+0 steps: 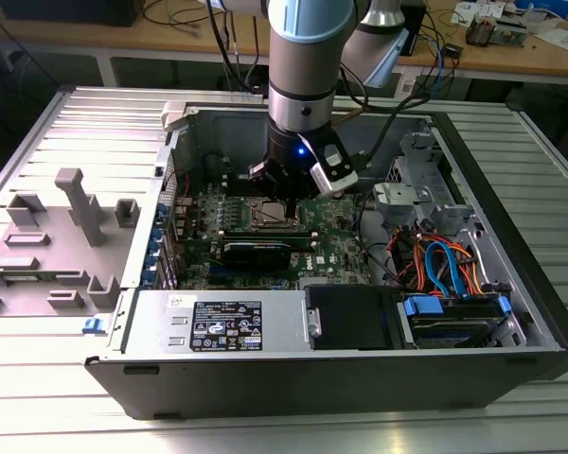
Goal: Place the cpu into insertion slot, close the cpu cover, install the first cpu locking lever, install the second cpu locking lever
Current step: 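Install the second cpu locking lever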
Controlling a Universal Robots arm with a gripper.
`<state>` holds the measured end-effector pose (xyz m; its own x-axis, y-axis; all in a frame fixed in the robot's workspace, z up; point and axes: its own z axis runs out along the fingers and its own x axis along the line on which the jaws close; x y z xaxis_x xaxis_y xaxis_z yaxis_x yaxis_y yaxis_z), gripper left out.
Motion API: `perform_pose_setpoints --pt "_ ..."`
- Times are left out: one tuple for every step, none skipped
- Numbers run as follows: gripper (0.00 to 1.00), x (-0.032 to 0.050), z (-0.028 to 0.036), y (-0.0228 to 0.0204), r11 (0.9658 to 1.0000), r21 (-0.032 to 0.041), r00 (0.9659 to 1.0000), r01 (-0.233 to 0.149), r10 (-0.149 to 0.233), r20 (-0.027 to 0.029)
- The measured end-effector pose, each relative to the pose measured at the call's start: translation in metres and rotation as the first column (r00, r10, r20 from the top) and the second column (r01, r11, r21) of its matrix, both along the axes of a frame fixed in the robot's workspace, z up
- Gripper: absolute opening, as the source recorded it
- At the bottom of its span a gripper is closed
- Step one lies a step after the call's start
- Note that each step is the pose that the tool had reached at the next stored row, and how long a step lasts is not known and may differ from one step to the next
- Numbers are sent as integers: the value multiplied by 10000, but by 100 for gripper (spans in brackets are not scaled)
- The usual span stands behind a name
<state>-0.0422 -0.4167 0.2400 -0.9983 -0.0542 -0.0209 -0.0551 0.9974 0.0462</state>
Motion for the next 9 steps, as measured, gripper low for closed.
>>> perform_pose_setpoints --pt "11 0 0 0 10000 -1 10000 0 0 0" --pt "11 0 0 0 10000 0 10000 0 0 0" --pt "11 0 0 0 10000 0 10000 0 0 0" --pt "11 0 0 0 10000 0 10000 0 0 0" --pt "11 0 0 -1 10000 -1 10000 0 0 0" --pt "11 0 0 -1 10000 0 10000 0 0 0" --pt "11 0 0 -1 10000 0 10000 0 0 0" --pt "11 0 0 -1 10000 0 10000 0 0 0" --pt "11 0 0 -1 10000 -1 10000 0 0 0"
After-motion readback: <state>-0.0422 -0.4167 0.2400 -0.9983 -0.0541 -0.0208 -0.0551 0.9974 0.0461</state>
